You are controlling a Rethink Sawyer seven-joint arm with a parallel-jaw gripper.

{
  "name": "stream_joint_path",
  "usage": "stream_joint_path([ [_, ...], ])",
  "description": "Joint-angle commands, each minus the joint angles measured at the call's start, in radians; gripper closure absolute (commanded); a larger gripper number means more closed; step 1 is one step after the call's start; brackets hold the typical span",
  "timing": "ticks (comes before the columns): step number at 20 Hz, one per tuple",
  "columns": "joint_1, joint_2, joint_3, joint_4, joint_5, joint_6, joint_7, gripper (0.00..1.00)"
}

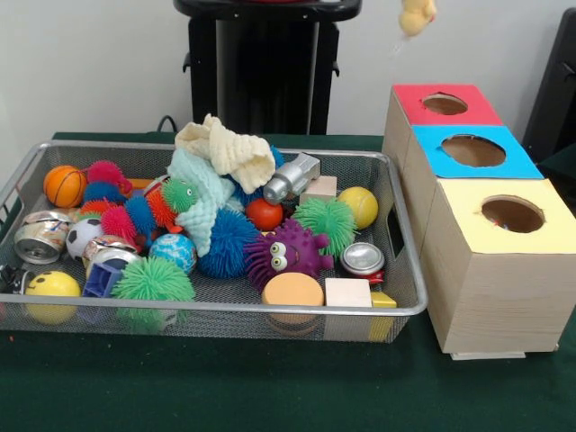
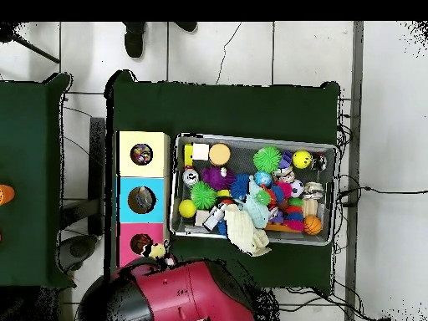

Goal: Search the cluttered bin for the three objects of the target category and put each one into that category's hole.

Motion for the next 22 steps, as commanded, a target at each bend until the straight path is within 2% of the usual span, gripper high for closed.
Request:
stream_joint_path([
  [1, 0.049, 0.107, -0.097, -0.043, -0.076, -0.080, 0.271, 1.00],
  [4, 0.099, 0.152, -0.139, -0.062, -0.098, -0.119, 0.313, 1.00],
  [10, 0.151, 0.234, -0.229, -0.073, -0.133, -0.222, 0.297, 1.00],
  [16, 0.168, 0.223, -0.263, -0.065, -0.089, -0.224, 0.247, 1.00],
  [22, 0.201, 0.215, -0.285, -0.083, -0.058, -0.198, 0.237, 1.00],
])
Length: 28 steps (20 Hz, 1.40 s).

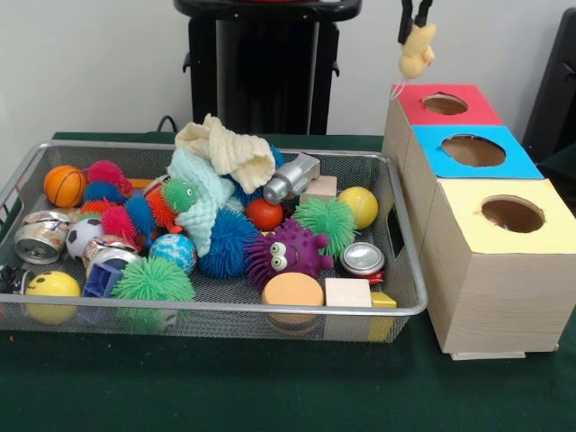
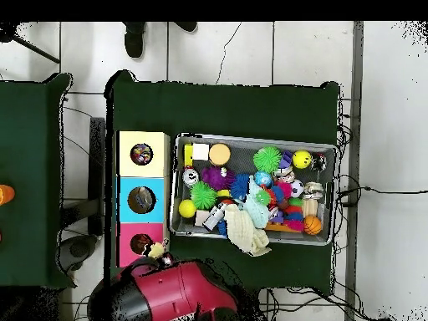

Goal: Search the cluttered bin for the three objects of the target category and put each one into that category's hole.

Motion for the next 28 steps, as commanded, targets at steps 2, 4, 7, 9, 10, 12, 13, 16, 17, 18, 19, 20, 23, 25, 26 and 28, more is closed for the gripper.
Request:
stream_joint_path([
  [2, 0.036, 0.044, -0.074, -0.066, 0.028, -0.002, 0.231, 1.00],
  [4, 0.049, 0.057, -0.085, -0.073, 0.029, -0.012, 0.235, 1.00],
  [7, 0.072, 0.068, -0.104, -0.080, 0.027, -0.021, 0.239, 1.00],
  [9, 0.086, 0.069, -0.112, -0.082, 0.033, -0.020, 0.241, 1.00],
  [10, 0.094, 0.070, -0.116, -0.085, 0.037, -0.019, 0.244, 1.00],
  [12, 0.113, 0.074, -0.124, -0.090, 0.047, -0.020, 0.250, 1.00],
  [13, 0.123, 0.082, -0.129, -0.099, 0.051, -0.020, 0.256, 1.00],
  [16, 0.158, 0.100, -0.149, -0.117, 0.061, -0.028, 0.273, 1.00],
  [17, 0.170, 0.104, -0.157, -0.115, 0.064, -0.034, 0.280, 1.00],
  [18, 0.181, 0.110, -0.164, -0.118, 0.068, -0.037, 0.284, 1.00],
  [19, 0.189, 0.113, -0.170, -0.118, 0.073, -0.043, 0.285, 1.00],
  [20, 0.197, 0.117, -0.175, -0.118, 0.077, -0.049, 0.285, 1.00],
  [23, 0.214, 0.121, -0.190, -0.120, 0.091, -0.055, 0.282, 1.00],
  [25, 0.220, 0.130, -0.198, -0.123, 0.097, -0.063, 0.275, 1.00],
  [26, 0.222, 0.137, -0.202, -0.124, 0.097, -0.073, 0.272, 1.00],
  [28, 0.227, 0.151, -0.213, -0.123, 0.096, -0.092, 0.264, 1.00],
])
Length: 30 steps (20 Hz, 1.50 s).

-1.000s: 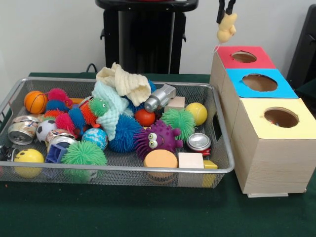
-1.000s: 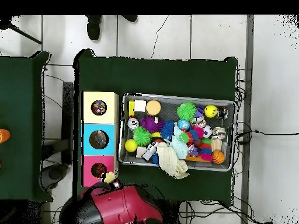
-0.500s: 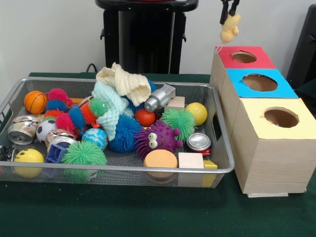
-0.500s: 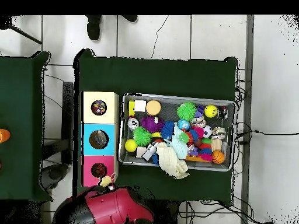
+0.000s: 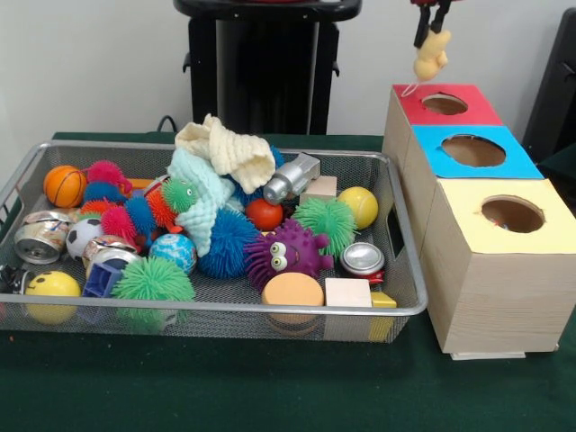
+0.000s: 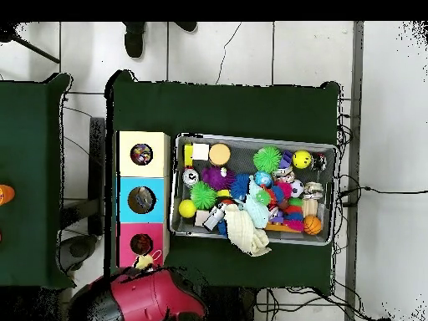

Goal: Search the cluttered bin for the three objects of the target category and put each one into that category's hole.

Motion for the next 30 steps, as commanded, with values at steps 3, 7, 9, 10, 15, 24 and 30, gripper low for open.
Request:
stream_joint_path([
  [3, 0.015, 0.066, -0.060, -0.067, 0.049, -0.109, 0.260, 1.00],
  [7, 0.027, 0.081, -0.069, -0.088, 0.067, -0.104, 0.258, 1.00],
  [9, 0.029, 0.088, -0.074, -0.088, 0.070, -0.112, 0.252, 1.00],
  [10, 0.030, 0.089, -0.076, -0.087, 0.070, -0.117, 0.248, 1.00],
  [15, 0.026, 0.071, -0.080, -0.067, 0.080, -0.114, 0.229, 1.00],
  [24, 0.048, 0.080, -0.065, -0.080, 0.125, -0.133, 0.232, 1.00],
  [30, 0.087, 0.075, -0.068, -0.108, 0.169, -0.101, 0.246, 1.00],
])
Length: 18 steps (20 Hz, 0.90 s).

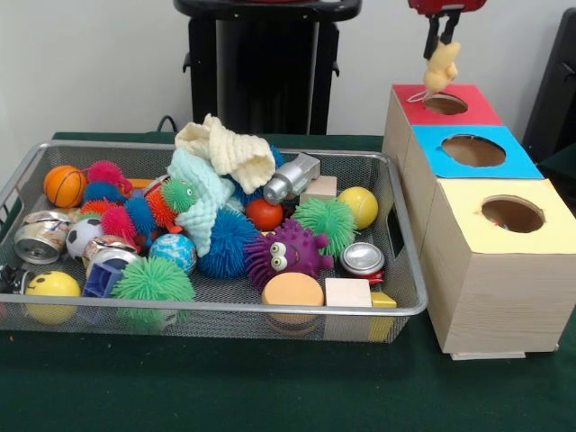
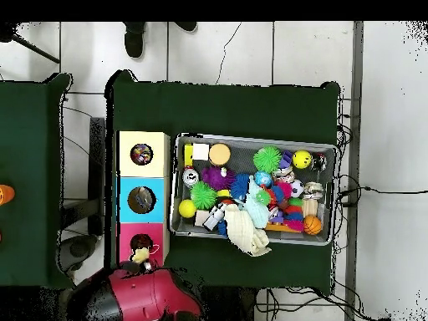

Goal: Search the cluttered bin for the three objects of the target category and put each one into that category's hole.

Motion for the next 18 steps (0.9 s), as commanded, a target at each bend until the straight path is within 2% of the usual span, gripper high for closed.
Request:
stream_joint_path([
  [1, 0.027, 0.032, 0.003, -0.097, 0.078, -0.018, 0.246, 1.00],
  [8, 0.055, 0.054, -0.018, -0.127, 0.099, -0.007, 0.242, 1.00],
  [13, 0.006, 0.095, -0.017, -0.074, 0.072, -0.113, 0.198, 1.00],
  [18, -0.014, 0.116, -0.013, -0.048, 0.059, -0.170, 0.190, 1.00],
])
